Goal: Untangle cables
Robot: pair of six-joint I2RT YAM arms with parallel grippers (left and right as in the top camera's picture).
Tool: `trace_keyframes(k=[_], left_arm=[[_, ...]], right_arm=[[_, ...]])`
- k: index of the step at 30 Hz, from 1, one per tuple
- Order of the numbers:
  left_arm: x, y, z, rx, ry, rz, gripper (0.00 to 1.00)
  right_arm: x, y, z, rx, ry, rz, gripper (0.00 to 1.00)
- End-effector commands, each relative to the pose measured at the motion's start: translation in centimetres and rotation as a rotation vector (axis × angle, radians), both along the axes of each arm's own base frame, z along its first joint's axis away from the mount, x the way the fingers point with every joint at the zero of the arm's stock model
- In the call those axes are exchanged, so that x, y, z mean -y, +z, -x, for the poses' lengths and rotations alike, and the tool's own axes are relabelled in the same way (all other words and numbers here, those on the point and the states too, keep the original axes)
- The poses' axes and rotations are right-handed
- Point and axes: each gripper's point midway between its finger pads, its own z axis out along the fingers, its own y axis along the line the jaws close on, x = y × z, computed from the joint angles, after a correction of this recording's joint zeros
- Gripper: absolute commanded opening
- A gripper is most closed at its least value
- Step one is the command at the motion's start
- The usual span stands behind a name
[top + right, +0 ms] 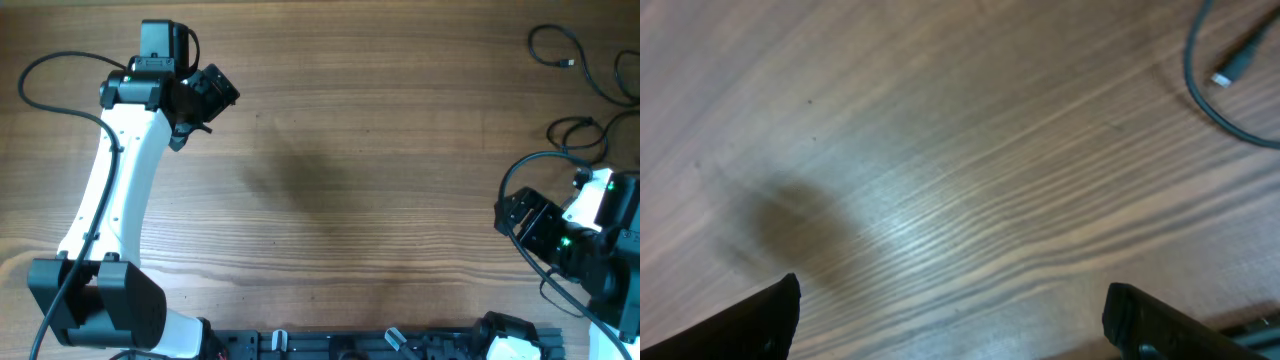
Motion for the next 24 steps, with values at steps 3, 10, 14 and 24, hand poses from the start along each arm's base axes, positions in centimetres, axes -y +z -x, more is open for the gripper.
trace_keyframes(k=[3,10,14,24], left_arm=[[-0.5,-0.4,0.0,-0.010,0.024,-0.008,1.00],[-0.5,-0.4,0.0,-0.010,0.024,-0.008,1.00],[-0.5,-0.4,0.0,-0.010,0.024,-0.008,1.00],[-0.5,-0.4,0.0,-0.010,0.024,-0.008,1.00]], right_arm=[[-2.9,-1.7,-3.1,0.198,0.257,-0.035,1.00],[-8.6,0.8,-4.4,0.738,0.660,0.198,1.00],[-8.3,-0.2,-3.4,0.875,0.673,0.306,1.00],[-6.4,1.9,-3.5,1.069,0.617,0.586,1.00]])
